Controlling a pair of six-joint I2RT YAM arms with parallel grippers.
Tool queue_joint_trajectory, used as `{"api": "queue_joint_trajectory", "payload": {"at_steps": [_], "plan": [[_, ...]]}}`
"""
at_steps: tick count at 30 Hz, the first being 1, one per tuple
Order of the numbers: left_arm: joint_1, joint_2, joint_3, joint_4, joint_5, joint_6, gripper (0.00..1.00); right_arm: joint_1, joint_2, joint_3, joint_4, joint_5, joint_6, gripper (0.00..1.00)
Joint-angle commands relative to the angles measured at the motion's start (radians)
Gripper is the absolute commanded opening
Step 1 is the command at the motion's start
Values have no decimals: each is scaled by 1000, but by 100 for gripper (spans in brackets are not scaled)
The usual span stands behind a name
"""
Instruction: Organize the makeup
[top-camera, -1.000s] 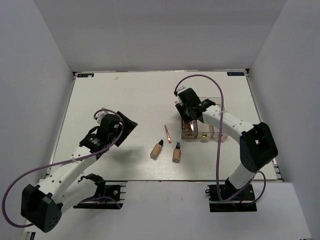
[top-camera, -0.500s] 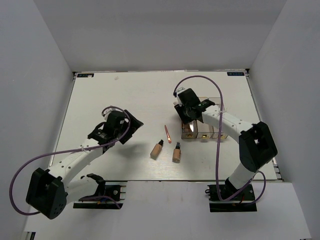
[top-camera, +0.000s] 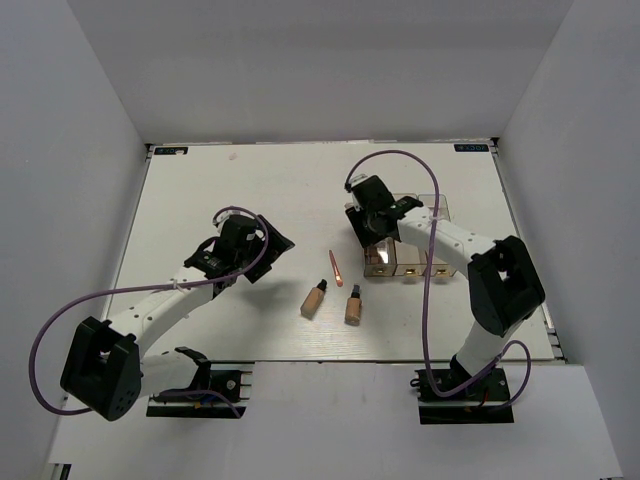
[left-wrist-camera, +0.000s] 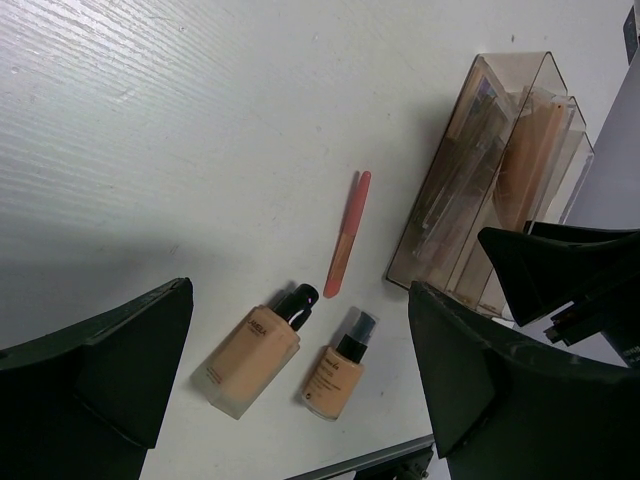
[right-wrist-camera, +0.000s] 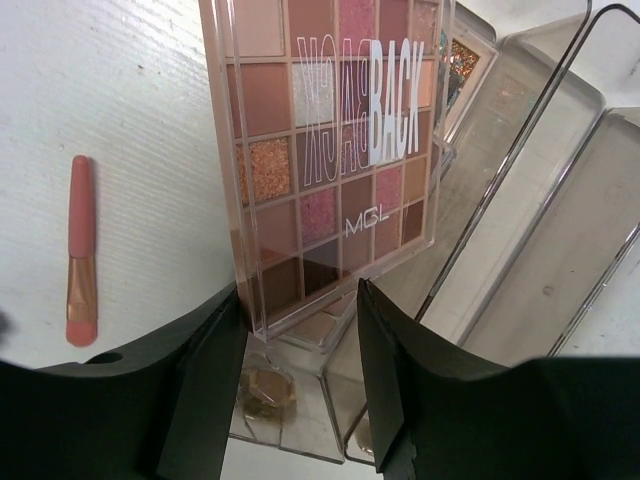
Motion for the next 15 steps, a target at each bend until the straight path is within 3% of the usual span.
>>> {"api": "queue_joint_trajectory", "payload": {"at_steps": [1, 15], "plan": [[4, -20, 30, 8, 6, 11, 98, -4, 8, 56, 19, 0, 48, 52], [4, -22, 24, 8, 6, 2, 98, -6, 5, 41, -12, -43, 105, 51]]}}
